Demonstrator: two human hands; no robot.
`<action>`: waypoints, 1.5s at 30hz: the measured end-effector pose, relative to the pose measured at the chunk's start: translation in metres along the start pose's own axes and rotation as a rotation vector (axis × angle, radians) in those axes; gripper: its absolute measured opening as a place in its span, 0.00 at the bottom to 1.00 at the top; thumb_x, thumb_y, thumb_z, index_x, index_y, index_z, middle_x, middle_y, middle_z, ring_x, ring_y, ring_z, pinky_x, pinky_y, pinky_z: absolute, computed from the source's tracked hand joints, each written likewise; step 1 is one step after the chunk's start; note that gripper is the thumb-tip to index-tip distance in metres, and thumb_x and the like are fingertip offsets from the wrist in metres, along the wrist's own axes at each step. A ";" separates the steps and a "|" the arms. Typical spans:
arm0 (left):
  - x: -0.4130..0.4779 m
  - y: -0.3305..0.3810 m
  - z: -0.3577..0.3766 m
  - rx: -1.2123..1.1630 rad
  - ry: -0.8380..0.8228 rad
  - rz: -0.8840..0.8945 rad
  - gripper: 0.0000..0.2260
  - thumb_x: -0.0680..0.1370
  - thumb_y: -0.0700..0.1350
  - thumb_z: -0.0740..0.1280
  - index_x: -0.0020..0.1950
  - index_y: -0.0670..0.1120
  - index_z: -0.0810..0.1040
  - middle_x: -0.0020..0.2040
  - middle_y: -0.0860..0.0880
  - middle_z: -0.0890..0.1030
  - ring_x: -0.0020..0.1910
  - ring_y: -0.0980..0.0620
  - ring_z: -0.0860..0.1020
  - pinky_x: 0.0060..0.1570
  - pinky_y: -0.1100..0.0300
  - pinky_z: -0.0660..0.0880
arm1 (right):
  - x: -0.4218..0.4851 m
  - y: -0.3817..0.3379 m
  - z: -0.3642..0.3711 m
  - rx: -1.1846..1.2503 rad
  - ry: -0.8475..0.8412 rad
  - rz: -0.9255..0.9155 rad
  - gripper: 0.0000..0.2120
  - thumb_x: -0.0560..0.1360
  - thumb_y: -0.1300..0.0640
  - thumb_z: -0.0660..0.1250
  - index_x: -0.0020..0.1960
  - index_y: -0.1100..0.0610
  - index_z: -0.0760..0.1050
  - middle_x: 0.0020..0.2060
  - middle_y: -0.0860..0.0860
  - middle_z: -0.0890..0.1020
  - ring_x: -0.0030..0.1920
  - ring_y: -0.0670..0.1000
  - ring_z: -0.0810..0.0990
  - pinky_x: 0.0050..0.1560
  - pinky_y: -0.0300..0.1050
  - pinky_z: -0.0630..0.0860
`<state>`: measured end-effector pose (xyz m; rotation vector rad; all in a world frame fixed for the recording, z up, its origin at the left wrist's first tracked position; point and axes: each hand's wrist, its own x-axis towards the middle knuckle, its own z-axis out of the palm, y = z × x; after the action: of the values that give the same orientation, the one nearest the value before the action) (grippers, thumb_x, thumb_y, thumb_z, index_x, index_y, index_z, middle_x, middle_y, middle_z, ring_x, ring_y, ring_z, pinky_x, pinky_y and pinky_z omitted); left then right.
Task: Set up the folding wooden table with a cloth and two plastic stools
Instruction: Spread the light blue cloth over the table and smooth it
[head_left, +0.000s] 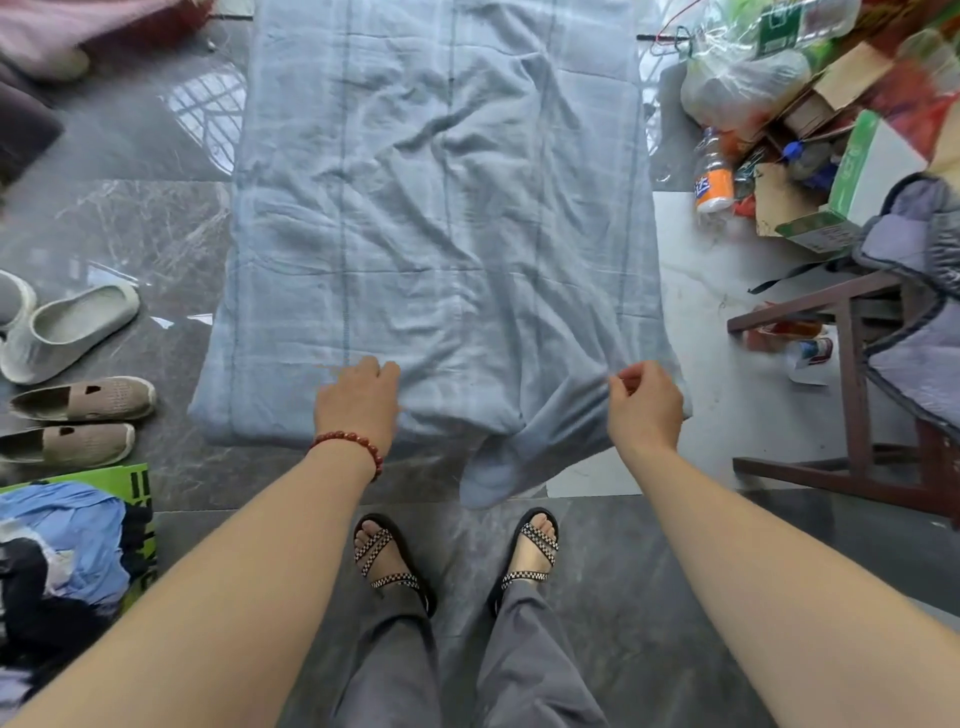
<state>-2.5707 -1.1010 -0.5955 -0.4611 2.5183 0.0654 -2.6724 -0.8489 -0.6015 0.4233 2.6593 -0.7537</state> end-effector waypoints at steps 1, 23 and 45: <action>0.001 0.007 -0.001 -0.048 -0.001 0.031 0.14 0.79 0.51 0.63 0.62 0.48 0.68 0.59 0.47 0.71 0.57 0.46 0.72 0.47 0.53 0.71 | -0.004 -0.002 0.006 0.006 -0.024 -0.033 0.06 0.77 0.57 0.64 0.48 0.60 0.74 0.48 0.56 0.78 0.49 0.55 0.76 0.51 0.46 0.69; 0.023 0.021 -0.016 -0.078 0.026 0.152 0.12 0.79 0.43 0.62 0.62 0.50 0.72 0.60 0.49 0.73 0.56 0.48 0.74 0.46 0.56 0.70 | -0.014 -0.041 0.027 0.104 -0.026 -0.086 0.08 0.73 0.58 0.70 0.51 0.58 0.74 0.44 0.51 0.77 0.46 0.51 0.76 0.48 0.40 0.70; 0.158 -0.004 -0.096 -0.110 0.066 0.104 0.20 0.81 0.52 0.58 0.71 0.48 0.62 0.73 0.49 0.60 0.69 0.46 0.62 0.60 0.51 0.68 | 0.100 -0.174 0.062 0.029 -0.132 -0.315 0.09 0.75 0.59 0.66 0.55 0.60 0.76 0.52 0.57 0.77 0.54 0.56 0.76 0.56 0.45 0.70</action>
<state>-2.7431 -1.1680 -0.6016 -0.3809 2.6116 0.2336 -2.8112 -1.0057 -0.6131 -0.0412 2.6216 -0.8778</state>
